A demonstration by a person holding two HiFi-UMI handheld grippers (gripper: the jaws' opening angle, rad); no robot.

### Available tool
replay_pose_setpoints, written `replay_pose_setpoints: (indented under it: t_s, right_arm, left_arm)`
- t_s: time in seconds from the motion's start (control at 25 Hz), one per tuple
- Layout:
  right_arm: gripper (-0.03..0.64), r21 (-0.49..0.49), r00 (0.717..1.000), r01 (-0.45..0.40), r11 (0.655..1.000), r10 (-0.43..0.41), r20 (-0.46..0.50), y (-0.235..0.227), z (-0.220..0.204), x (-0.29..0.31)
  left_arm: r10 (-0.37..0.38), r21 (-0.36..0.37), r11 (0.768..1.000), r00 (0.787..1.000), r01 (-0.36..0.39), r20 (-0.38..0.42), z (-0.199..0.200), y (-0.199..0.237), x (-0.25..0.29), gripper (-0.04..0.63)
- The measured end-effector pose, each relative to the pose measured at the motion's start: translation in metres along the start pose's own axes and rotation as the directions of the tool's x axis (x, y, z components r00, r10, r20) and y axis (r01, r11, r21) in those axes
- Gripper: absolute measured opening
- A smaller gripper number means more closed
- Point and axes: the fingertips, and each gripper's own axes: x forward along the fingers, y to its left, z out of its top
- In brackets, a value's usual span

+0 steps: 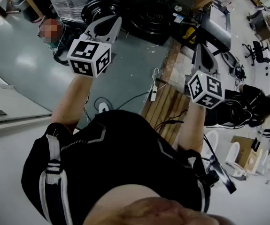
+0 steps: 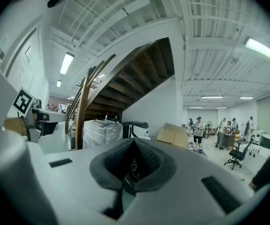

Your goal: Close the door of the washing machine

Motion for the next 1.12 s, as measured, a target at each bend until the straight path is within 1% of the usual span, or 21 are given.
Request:
replay_pose_setpoints:
  t_s: [0.16, 0.4, 0.64, 0.8, 1.12]
  right_arm:
    - [0.003, -0.012, 1.0, -0.001, 1.0, 0.001, 0.0, 0.003, 0.005, -0.001]
    - [0.003, -0.017, 1.0, 0.001, 1.0, -0.002, 0.0, 0.005, 0.002, 0.0]
    - [0.004, -0.023, 1.0, -0.015, 1.0, 0.015, -0.001, 0.022, 0.004, 0.009]
    - [0.005, -0.035, 1.0, -0.021, 0.999, 0.022, 0.008, 0.042, 0.011, 0.019]
    - [0.005, -0.056, 1.0, -0.021, 0.998, 0.022, 0.011, 0.097, 0.016, 0.039]
  left_arm:
    - [0.011, -0.003, 1.0, 1.0, -0.011, 0.003, 0.002, 0.004, -0.004, 0.003]
    - [0.022, -0.007, 1.0, 1.0, -0.022, 0.003, -0.003, 0.011, -0.007, 0.003]
    - [0.019, -0.009, 1.0, 1.0, -0.019, 0.003, -0.004, 0.02, -0.011, 0.003]
    - [0.016, -0.006, 1.0, 1.0, -0.016, 0.011, -0.002, 0.035, -0.016, 0.003]
    - [0.006, -0.025, 1.0, 1.0, -0.005, 0.021, -0.009, 0.086, -0.041, 0.003]
